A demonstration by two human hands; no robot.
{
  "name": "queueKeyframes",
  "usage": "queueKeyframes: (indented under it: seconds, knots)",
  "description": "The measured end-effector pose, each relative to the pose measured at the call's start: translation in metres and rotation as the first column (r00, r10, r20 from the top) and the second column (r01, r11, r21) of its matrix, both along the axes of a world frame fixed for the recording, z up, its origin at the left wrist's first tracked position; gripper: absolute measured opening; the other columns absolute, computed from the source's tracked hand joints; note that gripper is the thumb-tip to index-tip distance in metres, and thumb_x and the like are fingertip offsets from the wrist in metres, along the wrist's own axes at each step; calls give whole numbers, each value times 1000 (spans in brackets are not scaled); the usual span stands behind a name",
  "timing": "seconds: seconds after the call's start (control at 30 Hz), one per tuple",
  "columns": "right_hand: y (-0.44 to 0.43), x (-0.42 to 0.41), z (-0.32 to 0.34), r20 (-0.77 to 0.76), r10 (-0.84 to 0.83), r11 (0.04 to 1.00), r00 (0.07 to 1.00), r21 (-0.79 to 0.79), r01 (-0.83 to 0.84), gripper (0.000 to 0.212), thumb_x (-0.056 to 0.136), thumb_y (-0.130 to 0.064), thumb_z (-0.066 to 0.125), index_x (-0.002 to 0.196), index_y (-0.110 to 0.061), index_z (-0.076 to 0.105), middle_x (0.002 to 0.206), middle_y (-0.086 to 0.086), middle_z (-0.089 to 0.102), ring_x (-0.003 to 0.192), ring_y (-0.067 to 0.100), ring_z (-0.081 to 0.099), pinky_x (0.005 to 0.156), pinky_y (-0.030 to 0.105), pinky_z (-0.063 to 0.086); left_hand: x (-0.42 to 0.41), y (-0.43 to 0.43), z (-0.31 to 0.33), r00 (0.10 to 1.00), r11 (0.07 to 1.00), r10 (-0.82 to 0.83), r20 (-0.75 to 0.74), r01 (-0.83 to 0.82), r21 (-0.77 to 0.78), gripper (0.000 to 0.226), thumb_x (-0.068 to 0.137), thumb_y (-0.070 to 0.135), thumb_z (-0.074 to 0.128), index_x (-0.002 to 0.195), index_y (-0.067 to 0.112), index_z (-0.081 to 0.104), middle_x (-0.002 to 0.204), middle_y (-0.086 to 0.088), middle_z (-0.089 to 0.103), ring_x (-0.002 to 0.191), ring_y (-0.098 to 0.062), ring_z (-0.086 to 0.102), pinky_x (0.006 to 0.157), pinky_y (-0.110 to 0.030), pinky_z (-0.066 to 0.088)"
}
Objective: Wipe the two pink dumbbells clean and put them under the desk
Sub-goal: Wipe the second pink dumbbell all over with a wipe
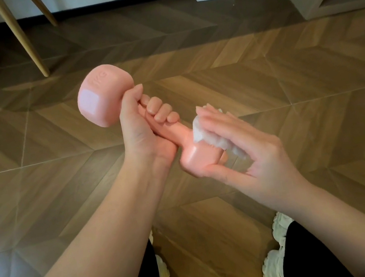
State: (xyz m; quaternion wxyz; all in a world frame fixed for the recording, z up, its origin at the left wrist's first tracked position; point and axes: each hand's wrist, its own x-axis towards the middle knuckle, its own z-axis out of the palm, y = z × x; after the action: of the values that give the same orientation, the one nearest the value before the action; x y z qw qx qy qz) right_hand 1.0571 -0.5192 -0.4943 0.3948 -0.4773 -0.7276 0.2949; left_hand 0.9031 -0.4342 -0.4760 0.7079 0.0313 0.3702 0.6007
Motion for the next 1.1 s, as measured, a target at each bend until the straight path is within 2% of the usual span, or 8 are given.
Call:
queueKeyframes:
  seconds: [0.17, 0.3, 0.4, 0.53, 0.7, 0.87, 0.97, 1.1]
  knots:
    - [6, 5, -6, -85, -29, 945, 996, -328, -1, 83, 70, -46, 84, 143, -25, 50, 121, -41, 53, 116, -11, 50, 93, 4, 34, 0, 0, -2, 993, 999, -35, -110, 36, 7, 37, 93, 22, 51, 60, 22, 35, 49, 7, 28, 45, -9, 26, 45, -22, 29]
    - [5, 7, -6, -4, -5, 961, 1000, -275, 4, 78, 65, -43, 86, 134, -23, 57, 113, -37, 55, 108, -8, 52, 86, 3, 35, 0, -1, -1, 977, 994, -107, -184, 109, 0, 37, 93, 20, 52, 60, 21, 37, 49, 6, 29, 44, -10, 27, 44, -23, 30]
    - [6, 11, -5, 32, 83, 960, 996, -271, -71, 71, 69, -49, 81, 131, -26, 57, 125, -26, 57, 120, -13, 46, 95, -2, 25, 1, -1, -2, 945, 984, -175, -275, 178, -15, 36, 93, 19, 52, 60, 21, 38, 49, 6, 32, 42, -10, 29, 43, -22, 31]
    - [5, 11, -13, 225, 150, 983, 963, -135, -122, 72, 68, -39, 86, 131, -19, 58, 133, -11, 52, 124, -8, 42, 102, 5, 27, 6, -5, -1, 892, 966, -237, -385, 257, 0, 35, 94, 17, 53, 62, 19, 38, 48, 4, 33, 40, -11, 31, 43, -22, 31]
    - [2, 13, -15, 237, 64, 995, 970, -94, -42, 62, 64, -46, 83, 117, -30, 56, 112, -23, 56, 106, -9, 52, 89, 4, 35, 10, -7, -2, 869, 948, -297, -396, 318, -14, 35, 93, 17, 54, 61, 20, 38, 48, 4, 33, 40, -11, 30, 43, -22, 30]
    - [8, 13, -23, 348, 223, 968, 911, -192, -163, 69, 66, -61, 71, 123, -26, 57, 122, -15, 60, 118, 8, 53, 98, 39, 44, 15, -10, -5, 835, 926, -352, -423, 377, -27, 37, 93, 17, 56, 61, 18, 39, 48, 2, 33, 40, -12, 29, 44, -24, 27]
    - [5, 11, -25, 423, 103, 994, 900, -24, -103, 62, 61, -56, 76, 110, -22, 61, 110, -9, 67, 107, 12, 58, 94, 32, 42, 18, -12, -4, 811, 914, -366, -457, 404, -15, 37, 93, 15, 57, 61, 17, 40, 48, 1, 32, 39, -12, 29, 42, -23, 28]
    - [-2, 10, -25, 357, -12, 997, 934, 78, -17, 59, 57, -41, 88, 104, -14, 65, 105, -5, 67, 102, 10, 57, 90, 24, 38, 15, -8, -1, 823, 922, -361, -439, 385, -36, 36, 94, 17, 56, 62, 18, 39, 47, 2, 33, 41, -13, 28, 41, -22, 28]
